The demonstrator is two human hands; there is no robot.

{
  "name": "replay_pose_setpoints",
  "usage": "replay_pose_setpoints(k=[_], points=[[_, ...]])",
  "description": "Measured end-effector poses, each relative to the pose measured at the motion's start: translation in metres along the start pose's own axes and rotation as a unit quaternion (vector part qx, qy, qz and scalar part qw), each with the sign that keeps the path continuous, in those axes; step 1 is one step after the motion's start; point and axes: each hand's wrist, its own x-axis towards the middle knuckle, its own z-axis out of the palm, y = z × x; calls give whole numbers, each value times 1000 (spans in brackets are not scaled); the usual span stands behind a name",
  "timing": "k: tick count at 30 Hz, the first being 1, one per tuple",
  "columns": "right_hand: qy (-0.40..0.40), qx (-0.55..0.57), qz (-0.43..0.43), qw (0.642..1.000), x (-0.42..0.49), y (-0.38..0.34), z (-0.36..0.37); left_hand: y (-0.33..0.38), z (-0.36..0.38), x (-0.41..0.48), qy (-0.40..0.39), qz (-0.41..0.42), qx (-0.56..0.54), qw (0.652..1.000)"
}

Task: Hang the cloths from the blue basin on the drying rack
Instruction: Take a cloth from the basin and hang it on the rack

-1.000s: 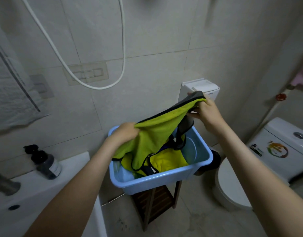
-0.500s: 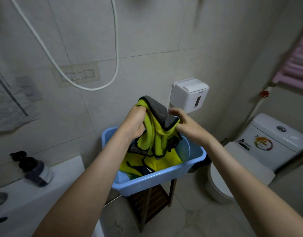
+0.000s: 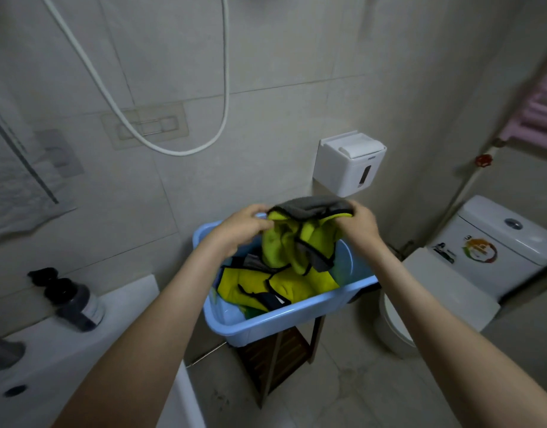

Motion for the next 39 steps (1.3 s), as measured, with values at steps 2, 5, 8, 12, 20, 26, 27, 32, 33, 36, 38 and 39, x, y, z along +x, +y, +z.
replay_pose_setpoints(k=[2, 5, 8, 12, 20, 26, 27, 32, 33, 36, 38, 39], points=[[8, -80, -11, 997, 6, 5, -2, -17, -6, 3, -20, -52, 59, 997], [-135, -369, 20, 919, 16, 24, -2, -36, -10, 9, -2, -87, 84, 993], [-304, -533, 32, 789, 22, 29, 14, -52, -11, 17, 31, -94, 111, 989], [-396, -366, -52, 840, 26, 12, 60, -71, -13, 24, 83, -103, 159, 978], [-465, -381, -44, 798, 50, 45, 164, -99, -7, 39, 121, -112, 186, 969], [-474, -429, -76, 765, 55, 63, 190, -110, -10, 47, 91, -120, 235, 960], [-466, -429, -88, 768, 54, 62, 192, -111, -10, 48, 89, -121, 241, 959], [-446, -367, -123, 807, 54, 58, 198, -110, -12, 48, 87, -127, 254, 955], [-440, -338, -106, 825, 53, 58, 197, -109, -12, 48, 89, -127, 256, 954], [-401, -228, -81, 884, 52, 48, 187, -107, -12, 49, 93, -121, 256, 955], [-367, -161, -100, 911, 51, 29, 174, -105, -14, 49, 93, -111, 231, 962], [-353, -132, -116, 919, 50, 19, 167, -104, -14, 49, 89, -107, 187, 972]])
